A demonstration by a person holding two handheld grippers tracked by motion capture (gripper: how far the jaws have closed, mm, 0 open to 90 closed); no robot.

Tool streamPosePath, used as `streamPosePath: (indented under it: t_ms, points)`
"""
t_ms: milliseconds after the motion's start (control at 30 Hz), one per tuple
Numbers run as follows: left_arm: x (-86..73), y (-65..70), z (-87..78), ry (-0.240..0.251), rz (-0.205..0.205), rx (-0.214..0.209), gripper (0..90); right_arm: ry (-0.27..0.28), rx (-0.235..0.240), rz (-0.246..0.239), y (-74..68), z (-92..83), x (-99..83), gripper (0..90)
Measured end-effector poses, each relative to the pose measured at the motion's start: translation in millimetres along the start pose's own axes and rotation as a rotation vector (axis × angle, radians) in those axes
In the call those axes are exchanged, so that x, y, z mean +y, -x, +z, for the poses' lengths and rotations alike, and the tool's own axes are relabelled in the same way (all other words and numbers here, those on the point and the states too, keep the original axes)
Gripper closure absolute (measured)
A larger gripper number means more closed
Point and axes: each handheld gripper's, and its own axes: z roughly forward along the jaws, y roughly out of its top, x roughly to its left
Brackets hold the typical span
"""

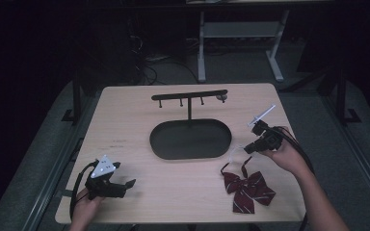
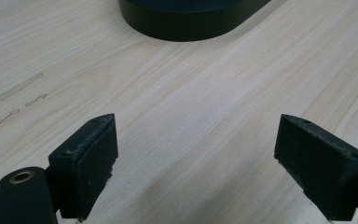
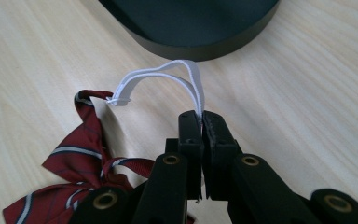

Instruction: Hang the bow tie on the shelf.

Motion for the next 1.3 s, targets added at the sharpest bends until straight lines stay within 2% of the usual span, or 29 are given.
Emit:
streamPosePath:
  t_ms: [67,400,1300]
  points:
    - [-0.1,-0.3,0.1,-0.001,0.002,0.001,13.1,0.006,0.011,-0.012,-2.6,-3.9,-0.1,86.9]
    - [-0.1,0.1,0.1,0.001,0.0,0.001,13.1,0.028,0.005,-0.069,-17.5,-21.1,7.7,86.9]
    - [-0.1,0.1,0.6,-0.001,0.006,0.002,13.1,0.062,-0.009,-0.159,-45.4,-52.5,19.4,87.0]
